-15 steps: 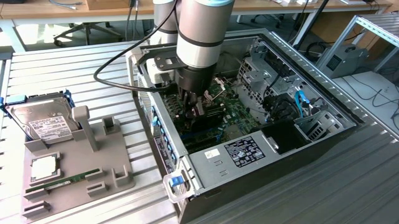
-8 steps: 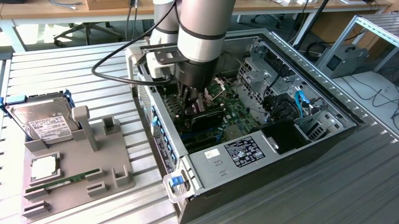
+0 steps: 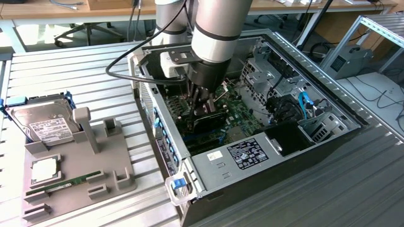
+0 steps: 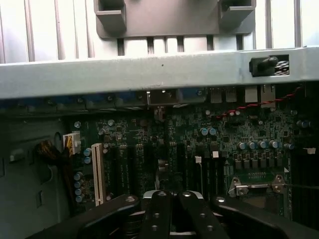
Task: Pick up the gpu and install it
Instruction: 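Press down on the gpu until it lock into place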
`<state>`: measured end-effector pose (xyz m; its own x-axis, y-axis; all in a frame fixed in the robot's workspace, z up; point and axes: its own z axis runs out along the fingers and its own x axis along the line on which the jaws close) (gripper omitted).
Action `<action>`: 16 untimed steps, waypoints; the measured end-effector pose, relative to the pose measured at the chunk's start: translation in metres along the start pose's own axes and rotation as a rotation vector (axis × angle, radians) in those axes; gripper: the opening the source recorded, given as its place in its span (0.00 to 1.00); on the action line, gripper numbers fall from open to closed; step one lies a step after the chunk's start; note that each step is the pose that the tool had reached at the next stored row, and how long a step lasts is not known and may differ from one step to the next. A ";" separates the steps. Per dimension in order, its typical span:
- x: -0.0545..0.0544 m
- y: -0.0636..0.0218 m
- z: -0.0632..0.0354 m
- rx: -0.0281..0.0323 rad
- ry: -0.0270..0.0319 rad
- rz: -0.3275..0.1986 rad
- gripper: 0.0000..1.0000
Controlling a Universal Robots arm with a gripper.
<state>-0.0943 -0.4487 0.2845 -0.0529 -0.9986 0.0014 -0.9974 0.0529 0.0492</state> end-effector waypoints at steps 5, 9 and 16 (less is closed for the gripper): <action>-0.001 0.0010 0.0036 -0.0009 0.0001 0.000 0.11; -0.001 0.0016 0.0061 -0.0008 0.0000 0.000 0.11; -0.001 0.0022 0.0137 -0.0013 0.0004 0.000 0.11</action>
<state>-0.0972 -0.4480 0.2708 -0.0528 -0.9986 0.0017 -0.9973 0.0529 0.0506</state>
